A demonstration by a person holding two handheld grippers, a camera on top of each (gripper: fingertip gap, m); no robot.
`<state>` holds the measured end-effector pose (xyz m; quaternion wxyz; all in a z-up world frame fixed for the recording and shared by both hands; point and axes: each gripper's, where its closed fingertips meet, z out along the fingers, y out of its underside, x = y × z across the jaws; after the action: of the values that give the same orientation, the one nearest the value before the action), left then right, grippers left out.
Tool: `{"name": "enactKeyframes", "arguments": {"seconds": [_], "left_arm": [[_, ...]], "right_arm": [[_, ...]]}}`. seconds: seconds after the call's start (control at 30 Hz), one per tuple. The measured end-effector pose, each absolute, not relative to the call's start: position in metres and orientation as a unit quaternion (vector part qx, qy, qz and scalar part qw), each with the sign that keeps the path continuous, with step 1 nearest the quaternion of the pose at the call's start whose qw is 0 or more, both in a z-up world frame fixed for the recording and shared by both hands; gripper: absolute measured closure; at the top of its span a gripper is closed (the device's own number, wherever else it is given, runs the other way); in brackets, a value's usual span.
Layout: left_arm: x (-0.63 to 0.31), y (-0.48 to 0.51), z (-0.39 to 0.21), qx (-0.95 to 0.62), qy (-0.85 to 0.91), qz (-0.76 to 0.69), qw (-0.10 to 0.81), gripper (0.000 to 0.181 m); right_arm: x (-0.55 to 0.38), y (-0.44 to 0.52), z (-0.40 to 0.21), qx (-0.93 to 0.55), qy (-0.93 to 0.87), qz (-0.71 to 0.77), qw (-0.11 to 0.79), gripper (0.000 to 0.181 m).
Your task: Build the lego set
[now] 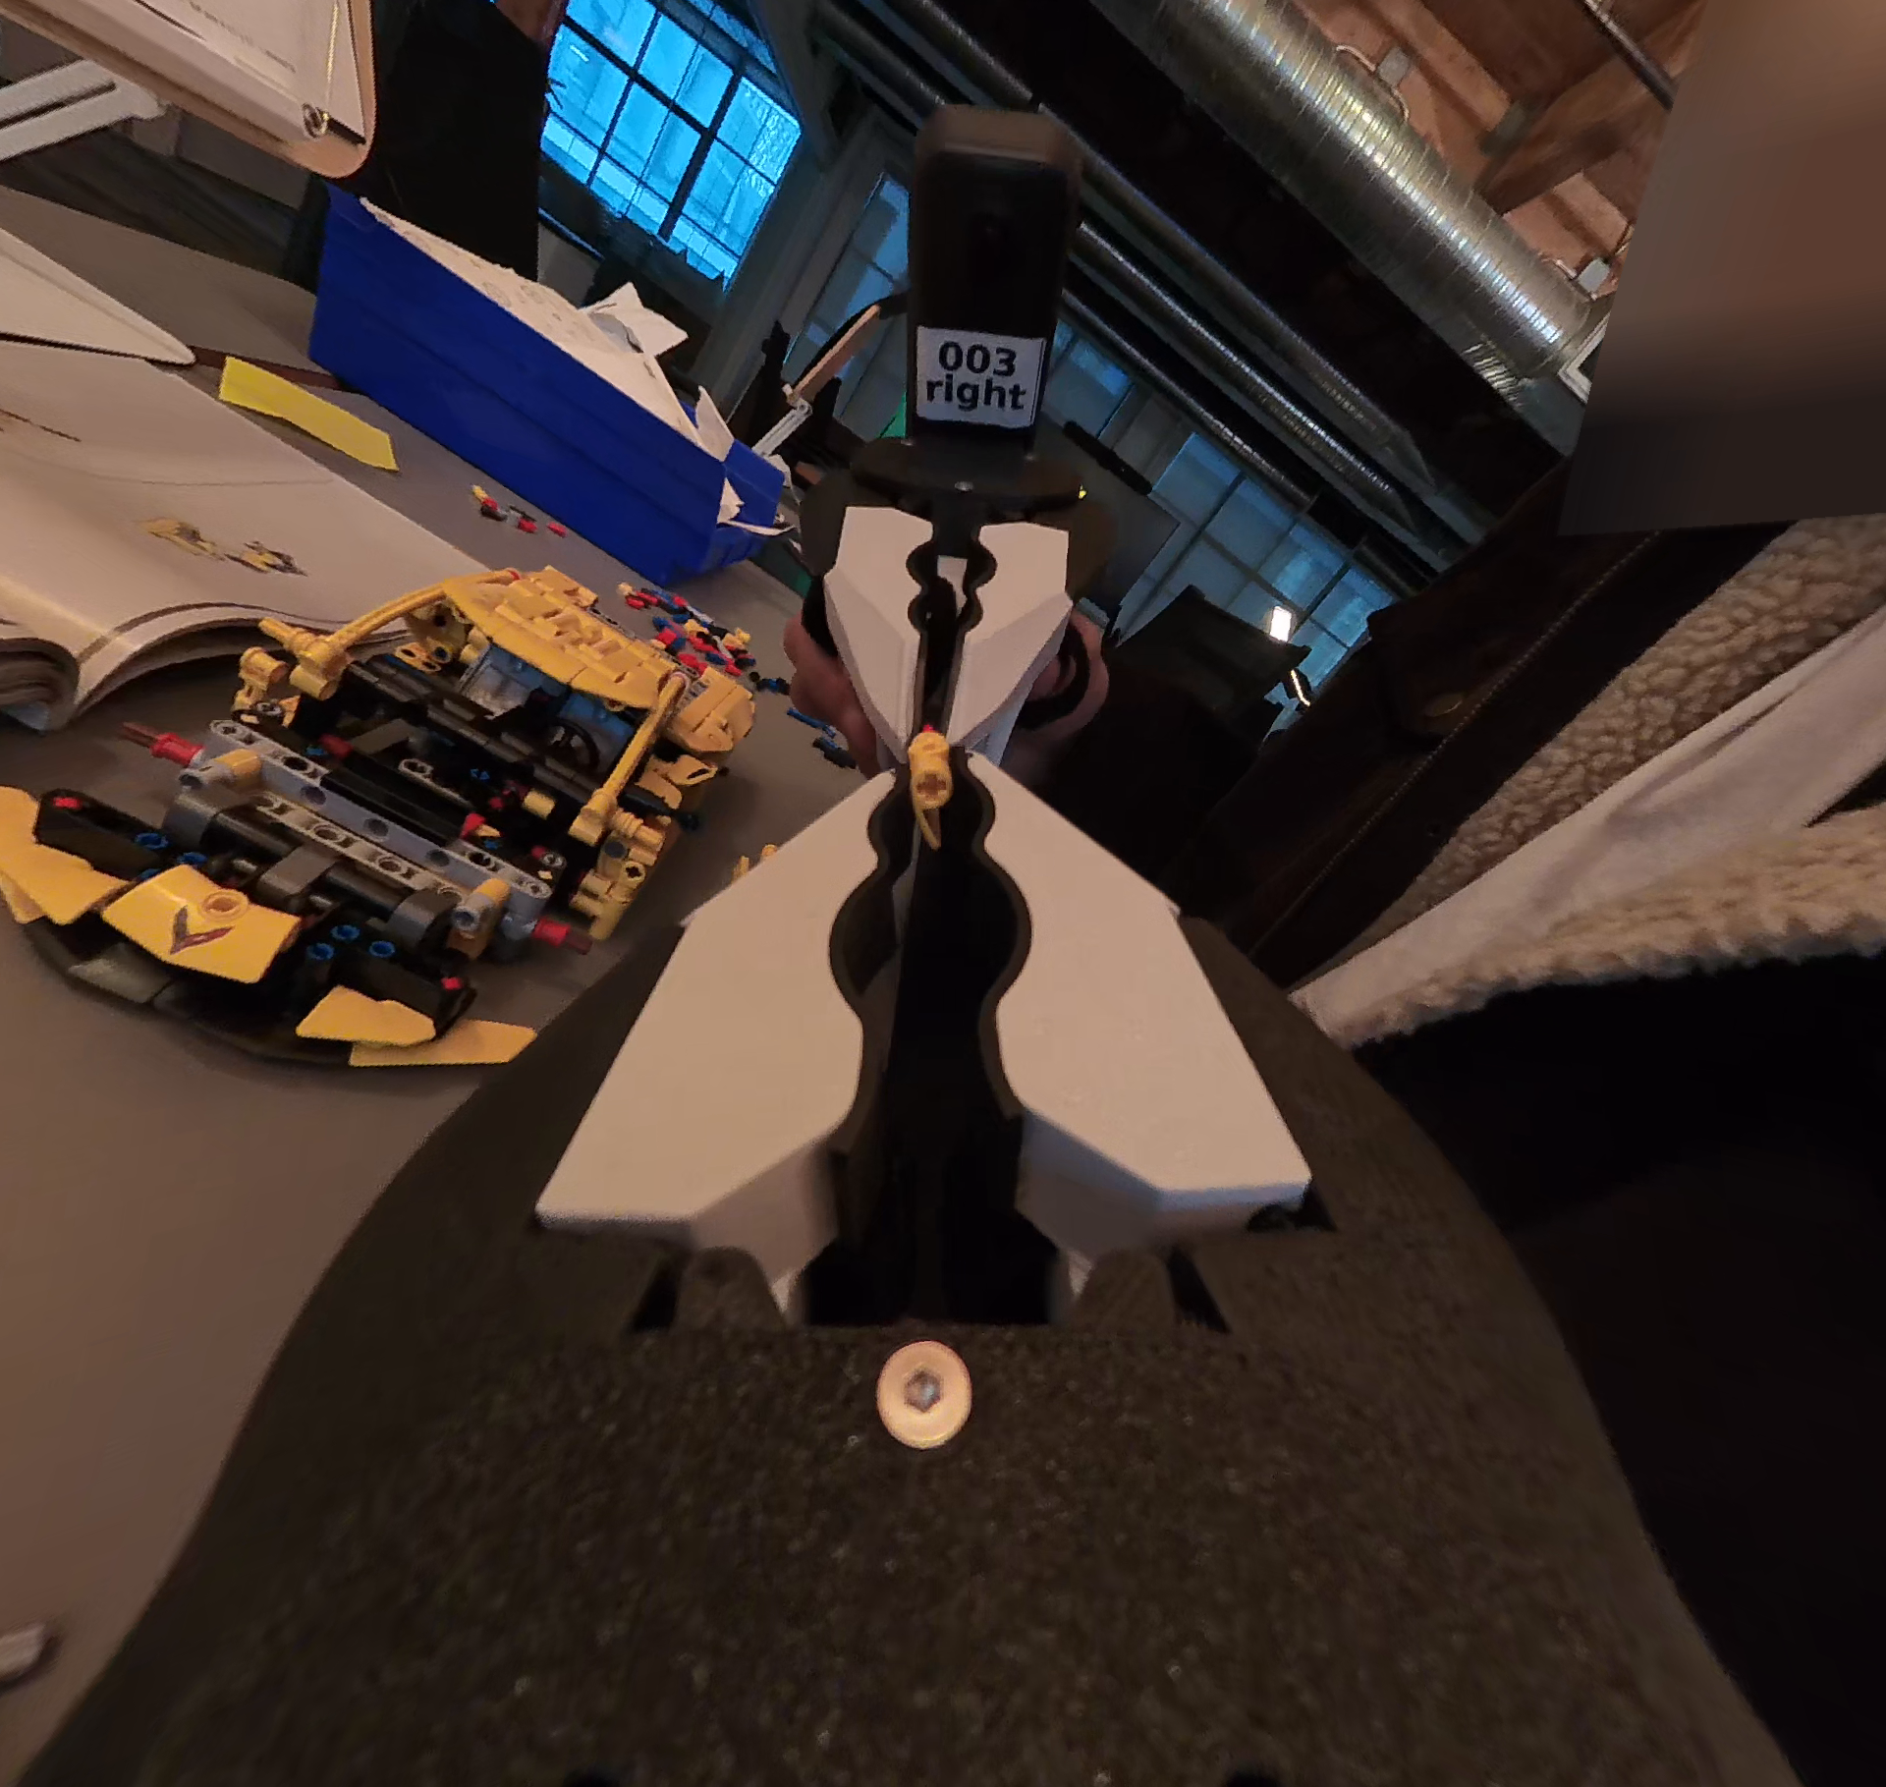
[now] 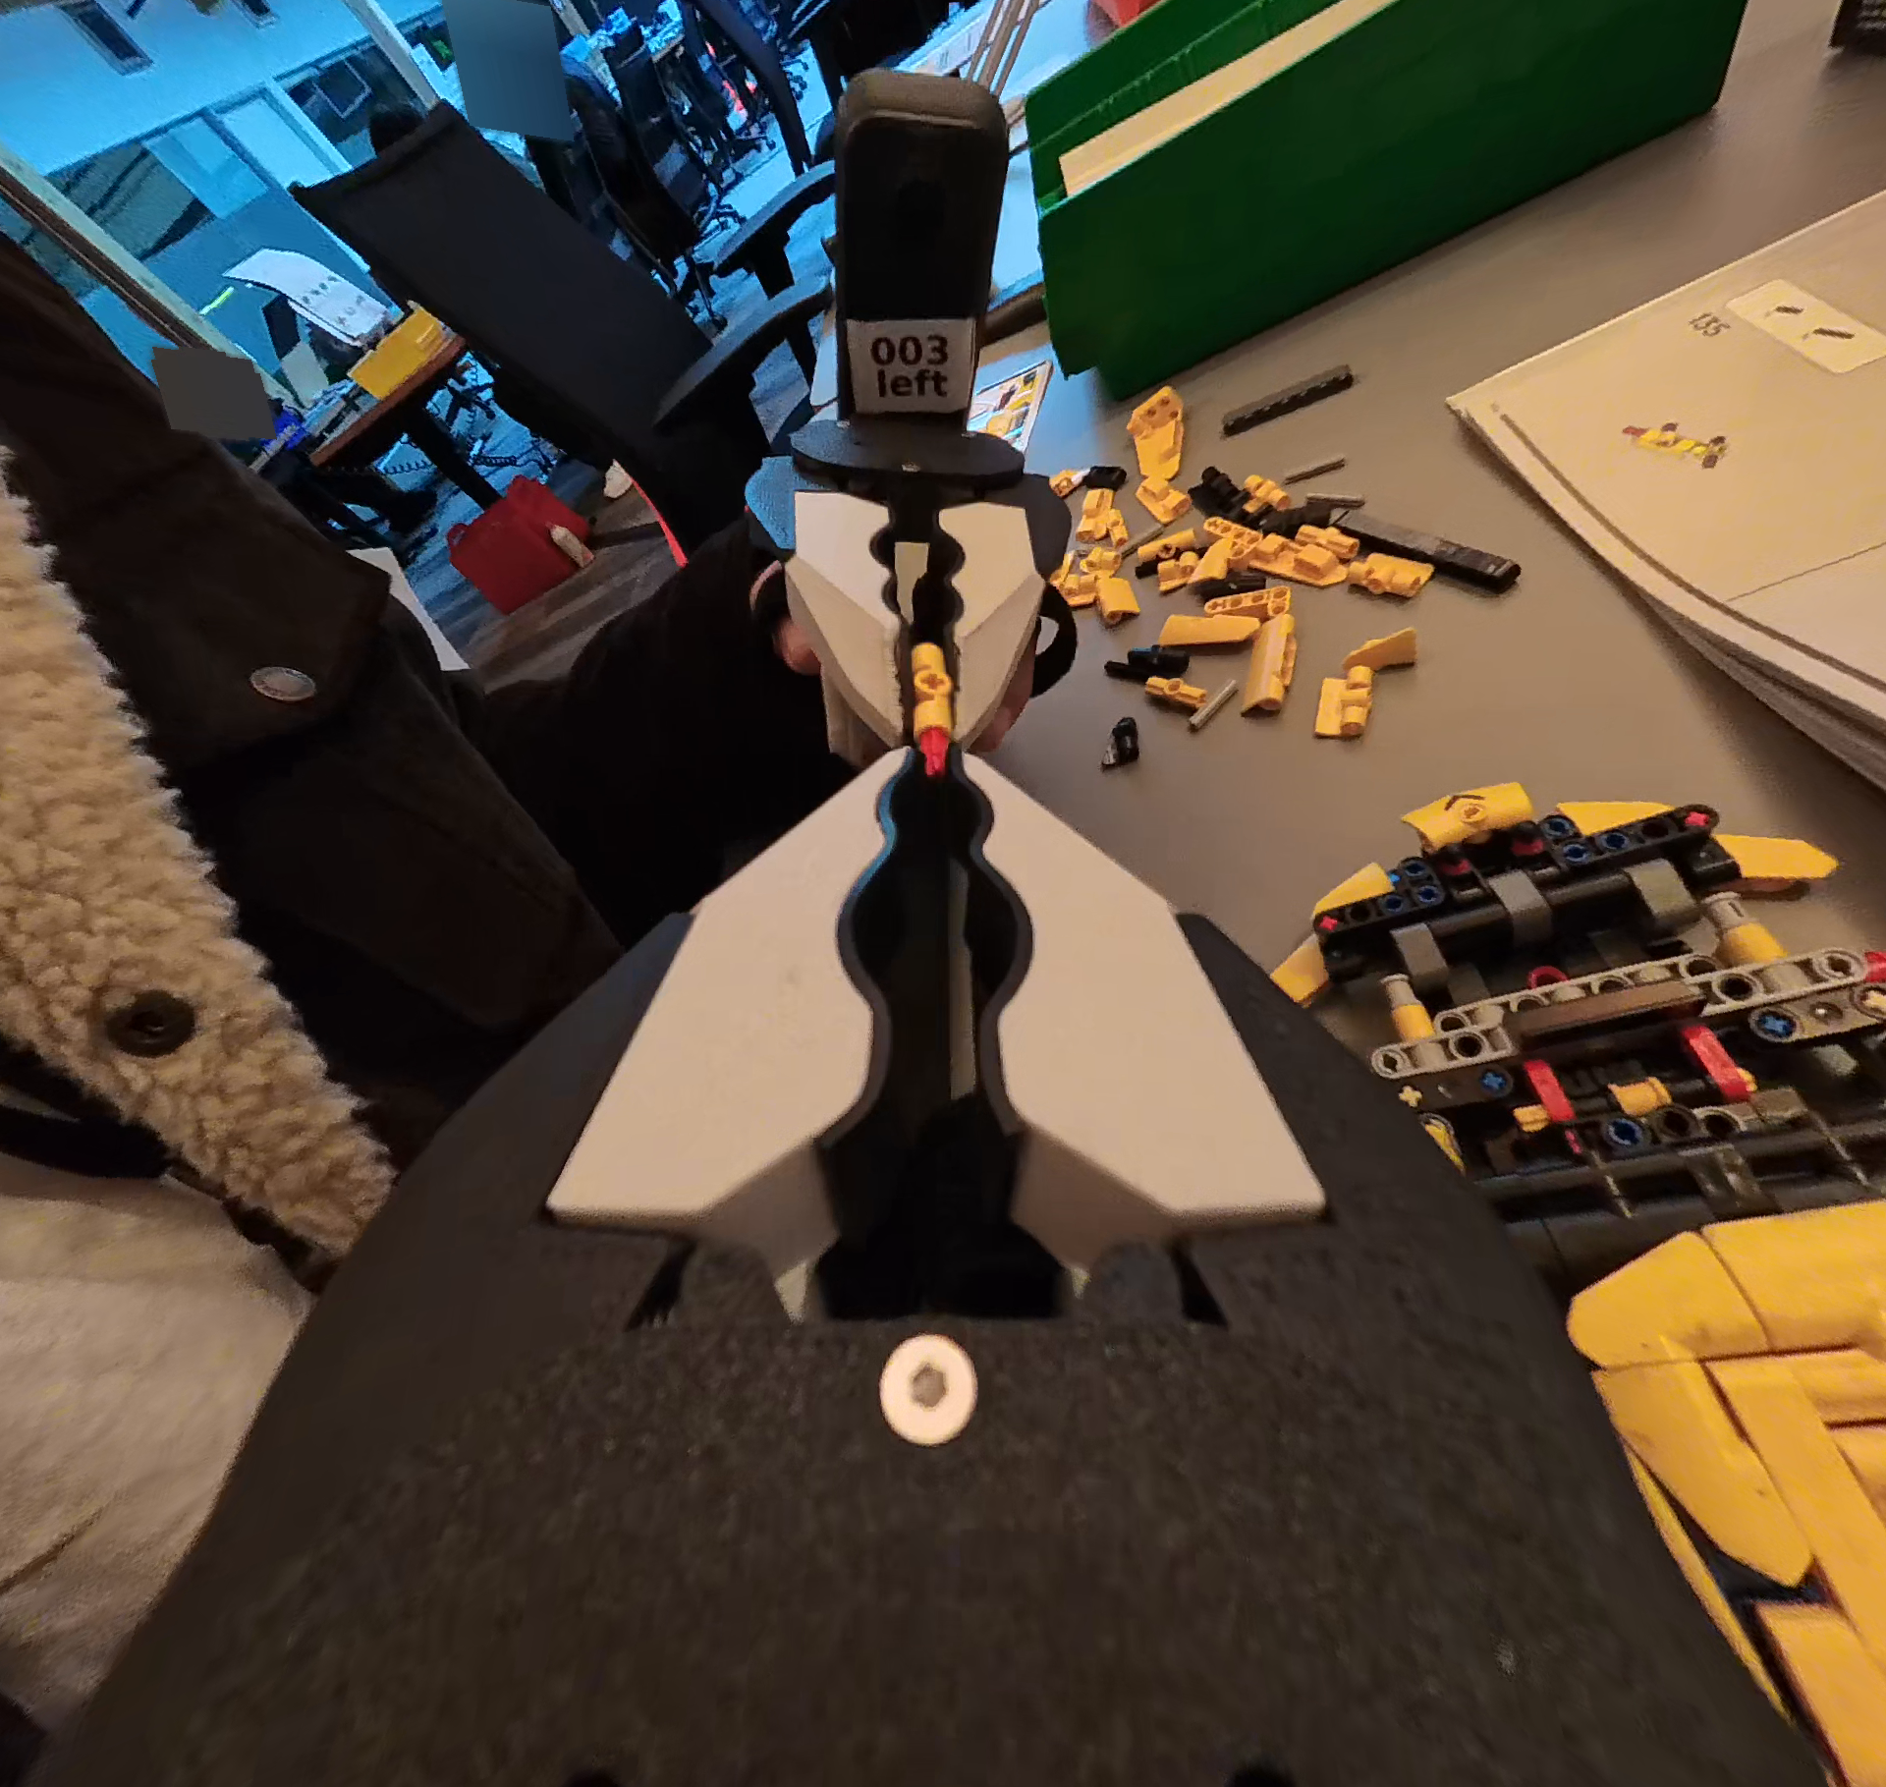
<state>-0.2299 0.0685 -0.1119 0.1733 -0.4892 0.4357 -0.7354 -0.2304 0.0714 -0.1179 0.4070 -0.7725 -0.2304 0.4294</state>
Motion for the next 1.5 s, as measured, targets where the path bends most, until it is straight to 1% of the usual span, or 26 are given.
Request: {"name": "enactKeyframes", "arguments": {"seconds": [0.3, 0.37, 0.47, 0.67, 0.83, 1.1, 1.27, 1.33, 1.37, 1.5], "left_arm": [[-0.231, 0.065, -0.109, -0.480, 0.437, -0.742, 0.168, 0.176], [-0.229, 0.066, -0.113, -0.489, 0.440, -0.734, 0.167, 0.175], [-0.230, 0.065, -0.110, -0.485, 0.439, -0.738, 0.168, 0.176], [-0.221, 0.066, -0.121, -0.514, 0.445, -0.716, 0.154, 0.174], [-0.222, 0.078, -0.116, -0.522, 0.416, -0.726, 0.166, 0.174], [-0.221, 0.075, -0.117, -0.520, 0.427, -0.718, 0.177, 0.174], [-0.219, 0.072, -0.119, -0.521, 0.436, -0.713, 0.175, 0.165], [-0.219, 0.072, -0.118, -0.519, 0.432, -0.717, 0.174, 0.168], [-0.220, 0.071, -0.116, -0.512, 0.434, -0.720, 0.174, 0.175], [-0.221, 0.072, -0.114, -0.512, 0.434, -0.717, 0.188, 0.177]], "right_arm": [[-0.234, 0.070, -0.113, -0.757, -0.225, 0.452, 0.415, 0.179], [-0.232, 0.072, -0.118, -0.769, -0.232, 0.429, 0.415, 0.179], [-0.234, 0.073, -0.115, -0.758, -0.219, 0.452, 0.417, 0.179], [-0.224, 0.072, -0.126, -0.768, -0.208, 0.436, 0.421, 0.179], [-0.207, 0.072, -0.123, -0.754, -0.165, 0.472, 0.425, 0.179], [-0.208, 0.067, -0.123, -0.752, -0.171, 0.477, 0.422, 0.178], [-0.209, 0.071, -0.122, -0.745, -0.163, 0.483, 0.431, 0.178], [-0.213, 0.068, -0.119, -0.739, -0.167, 0.494, 0.428, 0.178], [-0.213, 0.069, -0.120, -0.740, -0.167, 0.491, 0.430, 0.178], [-0.211, 0.075, -0.114, -0.725, -0.155, 0.493, 0.456, 0.178]]}}
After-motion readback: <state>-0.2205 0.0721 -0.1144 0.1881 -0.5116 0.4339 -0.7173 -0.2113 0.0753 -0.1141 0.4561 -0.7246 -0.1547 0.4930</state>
